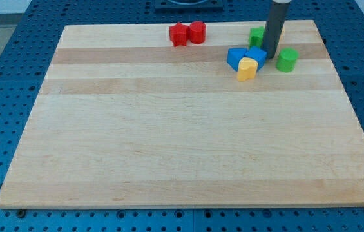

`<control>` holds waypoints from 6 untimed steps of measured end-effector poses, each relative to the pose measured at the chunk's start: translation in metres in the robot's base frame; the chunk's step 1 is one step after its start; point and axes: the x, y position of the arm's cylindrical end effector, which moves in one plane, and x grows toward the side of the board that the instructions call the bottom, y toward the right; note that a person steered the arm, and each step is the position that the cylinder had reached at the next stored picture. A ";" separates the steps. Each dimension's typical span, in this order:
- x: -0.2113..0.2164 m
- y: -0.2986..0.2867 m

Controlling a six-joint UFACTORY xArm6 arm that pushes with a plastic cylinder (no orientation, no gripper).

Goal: Move the blue triangle to the bottom of the red star

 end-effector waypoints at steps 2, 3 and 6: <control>0.019 -0.033; 0.024 -0.030; 0.007 -0.029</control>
